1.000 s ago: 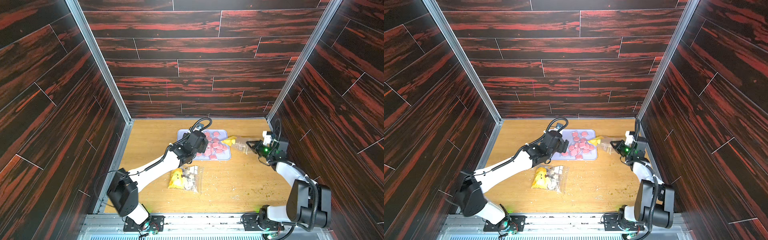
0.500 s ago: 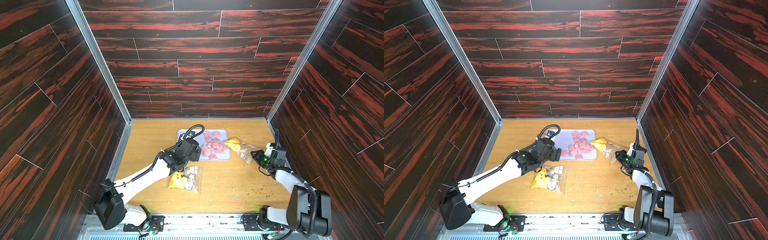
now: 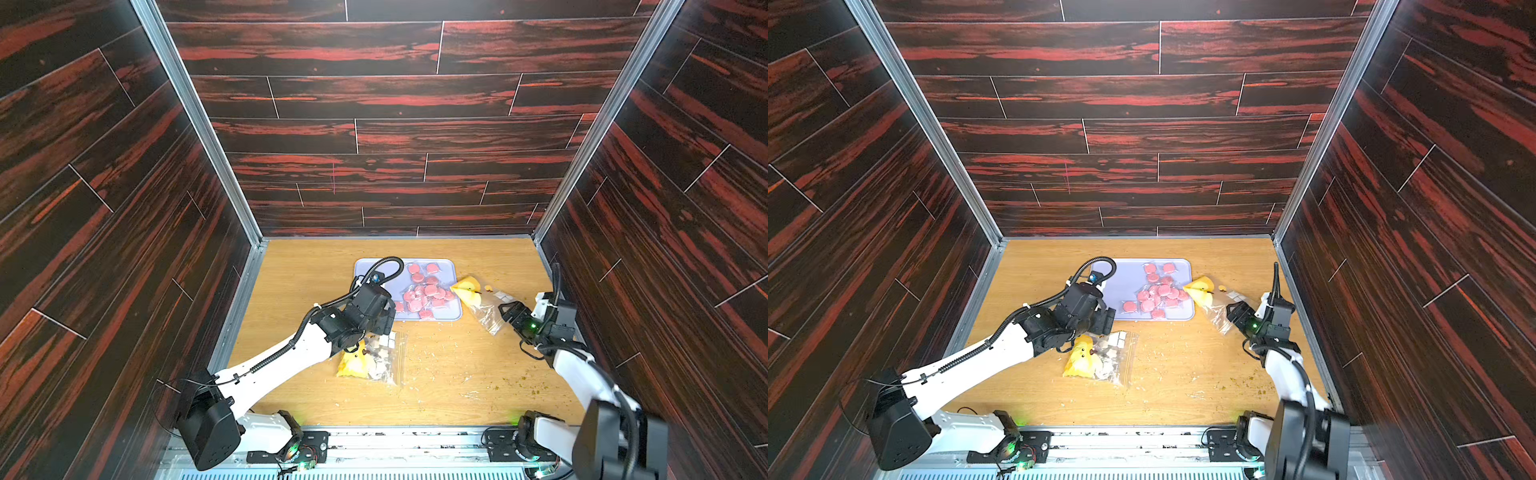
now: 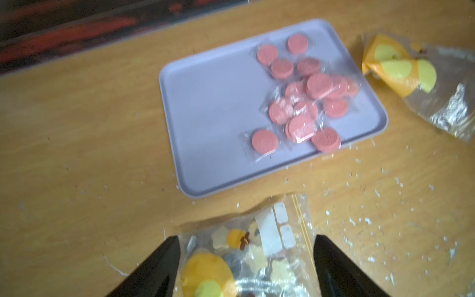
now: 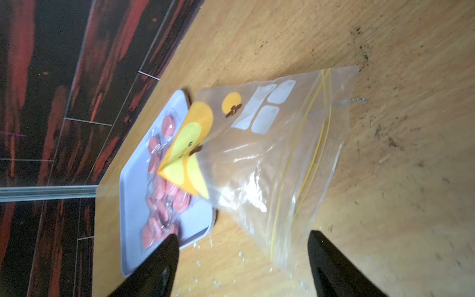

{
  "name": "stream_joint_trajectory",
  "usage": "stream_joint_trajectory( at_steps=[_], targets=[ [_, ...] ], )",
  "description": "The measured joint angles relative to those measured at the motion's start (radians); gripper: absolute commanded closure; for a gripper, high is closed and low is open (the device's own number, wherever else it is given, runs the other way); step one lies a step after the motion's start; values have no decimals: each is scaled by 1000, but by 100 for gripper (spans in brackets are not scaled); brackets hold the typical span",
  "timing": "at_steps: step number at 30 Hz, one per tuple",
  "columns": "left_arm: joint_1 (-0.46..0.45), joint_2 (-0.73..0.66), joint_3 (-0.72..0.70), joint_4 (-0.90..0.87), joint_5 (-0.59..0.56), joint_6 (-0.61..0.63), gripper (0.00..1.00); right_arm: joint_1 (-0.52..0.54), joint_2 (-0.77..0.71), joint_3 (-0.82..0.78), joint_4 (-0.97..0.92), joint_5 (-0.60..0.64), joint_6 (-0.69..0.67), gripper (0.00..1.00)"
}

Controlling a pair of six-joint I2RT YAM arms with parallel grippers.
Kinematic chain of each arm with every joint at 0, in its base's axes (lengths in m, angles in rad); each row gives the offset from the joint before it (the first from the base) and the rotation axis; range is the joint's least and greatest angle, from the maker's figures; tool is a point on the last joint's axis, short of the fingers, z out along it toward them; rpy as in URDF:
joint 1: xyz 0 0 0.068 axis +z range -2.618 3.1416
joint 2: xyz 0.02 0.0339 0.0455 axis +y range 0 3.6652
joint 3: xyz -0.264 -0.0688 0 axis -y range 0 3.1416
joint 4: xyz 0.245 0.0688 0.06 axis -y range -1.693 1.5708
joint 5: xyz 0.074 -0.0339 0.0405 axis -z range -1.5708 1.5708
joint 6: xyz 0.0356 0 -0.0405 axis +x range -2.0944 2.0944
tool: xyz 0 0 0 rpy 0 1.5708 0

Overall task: Pour cookies out of the ziploc bag
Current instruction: Place the ziploc bag at the center of the board.

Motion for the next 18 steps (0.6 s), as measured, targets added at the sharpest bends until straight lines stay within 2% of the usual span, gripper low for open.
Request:
stream_joint_trajectory(
  at_steps=[5, 10, 14, 18],
  targets=[
    [0, -2, -5, -24, 37, -14, 18, 13, -131, 12, -110, -25, -25, 18],
    [0, -2, -9, -60, 41, -30, 18, 83, -166, 16, -156, -132, -45, 18],
    [3, -2, -21, -101, -2, -48, 17, 278, -149, 19, -167, -187, -47, 18],
    [32, -3, -50, -132, -22, -70, 16, 502, -71, 32, -130, -200, -28, 18]
  ],
)
